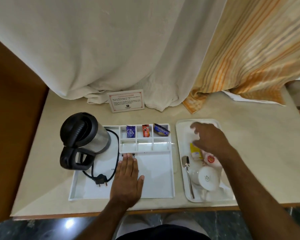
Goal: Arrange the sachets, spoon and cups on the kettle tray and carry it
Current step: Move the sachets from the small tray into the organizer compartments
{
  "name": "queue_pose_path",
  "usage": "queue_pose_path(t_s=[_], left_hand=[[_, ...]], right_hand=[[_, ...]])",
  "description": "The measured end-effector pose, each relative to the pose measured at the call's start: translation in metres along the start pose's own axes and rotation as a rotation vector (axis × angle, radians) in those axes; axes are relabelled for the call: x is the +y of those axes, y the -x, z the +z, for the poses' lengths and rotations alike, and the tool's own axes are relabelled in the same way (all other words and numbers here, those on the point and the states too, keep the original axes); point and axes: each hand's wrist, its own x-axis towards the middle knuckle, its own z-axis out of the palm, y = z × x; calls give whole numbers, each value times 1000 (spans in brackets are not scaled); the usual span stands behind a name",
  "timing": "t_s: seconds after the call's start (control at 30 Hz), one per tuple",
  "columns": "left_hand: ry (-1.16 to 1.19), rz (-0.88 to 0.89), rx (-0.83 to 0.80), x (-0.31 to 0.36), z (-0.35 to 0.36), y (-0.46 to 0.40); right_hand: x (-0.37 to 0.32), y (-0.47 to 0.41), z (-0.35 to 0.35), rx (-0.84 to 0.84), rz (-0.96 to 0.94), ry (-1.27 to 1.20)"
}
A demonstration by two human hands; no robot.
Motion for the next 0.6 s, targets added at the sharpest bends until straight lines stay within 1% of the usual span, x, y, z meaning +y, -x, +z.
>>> queue_pose_path(t_s=[0.07, 0.13, 0.2, 0.4, 0.5, 0.53, 0.57, 0.6], left_hand=[[9, 6, 3, 1, 0, 1], [12, 10, 1, 2, 0, 3], [9, 17, 5, 4, -1, 1], [6, 36, 3, 12, 0, -4], [12, 45, 5, 14, -1, -5], [15, 27, 20, 8, -2, -2], [17, 28, 25, 9, -1, -2], [17, 9, 36, 4, 0, 1]], right_hand=[[19, 8, 3, -178, 55, 178], [24, 13, 14, -231, 15, 237], [25, 15, 21, -227, -9, 199], [31, 13, 14, -195, 30, 24], [24, 19, 3, -215, 25, 24], [13, 19, -2, -208, 0, 19], [9, 24, -10, -179, -13, -16], [-5, 23, -16, -148, -64, -81]])
